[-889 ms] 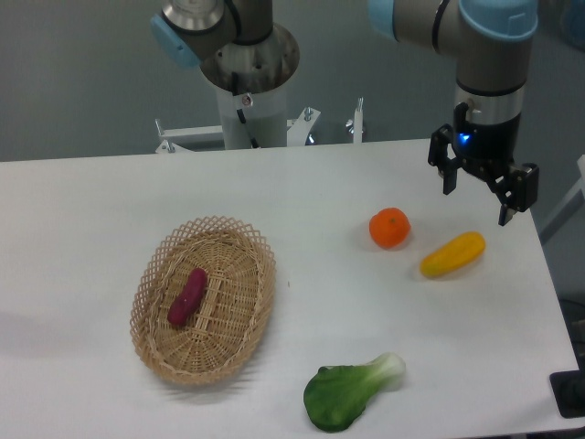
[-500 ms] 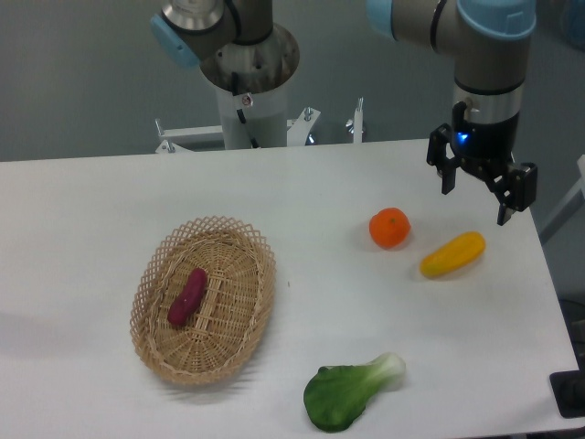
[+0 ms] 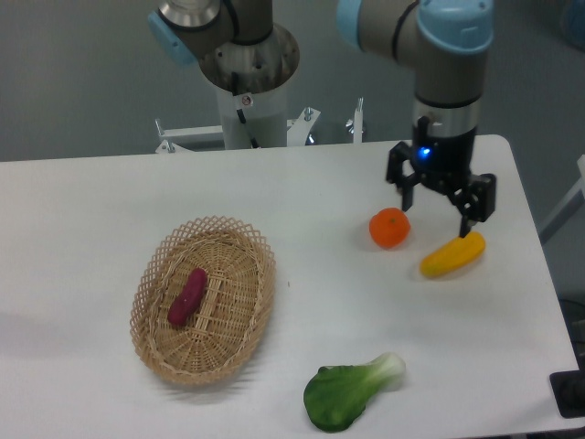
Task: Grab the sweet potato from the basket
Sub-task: 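Move the open gripper over the wicker basket above the purple sweet potato, then lower the gripper into the basket and close on the sweet potato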
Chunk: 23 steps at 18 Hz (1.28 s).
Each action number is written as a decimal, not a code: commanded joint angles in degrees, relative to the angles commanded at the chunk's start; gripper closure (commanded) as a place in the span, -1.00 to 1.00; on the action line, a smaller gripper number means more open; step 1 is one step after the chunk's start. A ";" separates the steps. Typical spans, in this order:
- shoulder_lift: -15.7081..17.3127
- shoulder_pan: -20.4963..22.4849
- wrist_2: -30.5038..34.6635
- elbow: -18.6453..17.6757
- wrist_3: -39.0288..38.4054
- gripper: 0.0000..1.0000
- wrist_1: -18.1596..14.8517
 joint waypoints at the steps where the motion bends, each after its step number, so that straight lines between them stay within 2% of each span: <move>1: 0.00 -1.49 0.00 -0.18 -2.20 -1.00 0.09; 8: -0.62 -9.76 -0.26 -3.60 -14.96 -1.00 0.00; 11: -2.89 -14.15 -0.09 -5.27 -19.43 -1.00 0.61; 16: -8.52 -19.95 0.18 -5.72 -23.92 -1.00 6.06; 20: -10.46 -23.56 0.26 -7.30 -23.58 -1.00 9.84; 23: -11.42 -25.93 0.26 -7.74 -23.93 -1.00 10.11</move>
